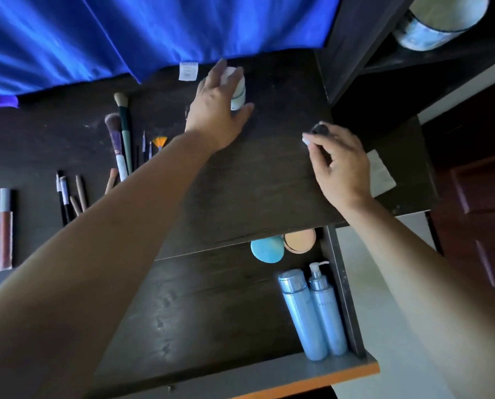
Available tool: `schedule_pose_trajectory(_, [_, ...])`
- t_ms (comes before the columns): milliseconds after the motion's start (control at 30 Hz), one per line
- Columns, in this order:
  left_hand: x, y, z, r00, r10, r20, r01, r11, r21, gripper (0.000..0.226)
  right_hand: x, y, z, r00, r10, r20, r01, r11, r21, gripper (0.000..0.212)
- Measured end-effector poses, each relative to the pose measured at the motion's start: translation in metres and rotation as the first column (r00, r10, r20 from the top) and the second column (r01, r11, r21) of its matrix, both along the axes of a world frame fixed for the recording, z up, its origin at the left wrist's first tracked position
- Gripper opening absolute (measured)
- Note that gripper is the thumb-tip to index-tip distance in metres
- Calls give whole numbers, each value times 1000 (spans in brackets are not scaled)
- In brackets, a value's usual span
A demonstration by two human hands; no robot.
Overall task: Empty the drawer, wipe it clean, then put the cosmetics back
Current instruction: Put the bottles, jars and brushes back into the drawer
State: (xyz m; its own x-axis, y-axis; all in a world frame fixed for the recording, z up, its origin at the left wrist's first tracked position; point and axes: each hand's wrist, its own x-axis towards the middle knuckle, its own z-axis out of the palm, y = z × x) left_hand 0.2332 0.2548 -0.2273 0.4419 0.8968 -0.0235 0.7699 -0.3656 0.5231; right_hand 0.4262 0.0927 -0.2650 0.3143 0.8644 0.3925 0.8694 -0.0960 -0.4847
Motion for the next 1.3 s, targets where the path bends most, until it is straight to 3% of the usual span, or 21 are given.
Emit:
schedule_pose_trajectory(233, [-5,-29,-7,1000,31,3,-31,995,93,52,-13,-9,2,992,-95,-84,89,994,-68,24])
schedule_pose_trajectory(400, [-28,-67,-11,991,39,131,-47,997,57,47,-42,-27,9,990,-97,-105,85,990,-114,25])
schedule_pose_trajectory(533, [-49,-100,-6,998,22,53,-24,998,50,52,-77,-58,13,983,-125,-132,100,978,-185,24])
schedule_pose_trajectory(700, [-88,-156,-2,998,-6,64,4,1000,30,55,-108,-101,16,964,-127,-233,74,972,-223,25])
schedule_pose_trajectory(900, [-140,-254,2,971,40,235,-46,999,20,52,-128,-173,18,943,-68,-326,18,988,-152,22])
schedule_pose_trajectory(1100, [-166,-315,-23,960,110,257,-78,988,-133,56,-156,-250,4,909,-181,-375,44,938,-345,22])
schedule_pose_trajectory(1300, [-145,-350,-54,984,-10,180,60,960,-272,59,-151,-281,-5,839,-349,-419,114,863,-492,48])
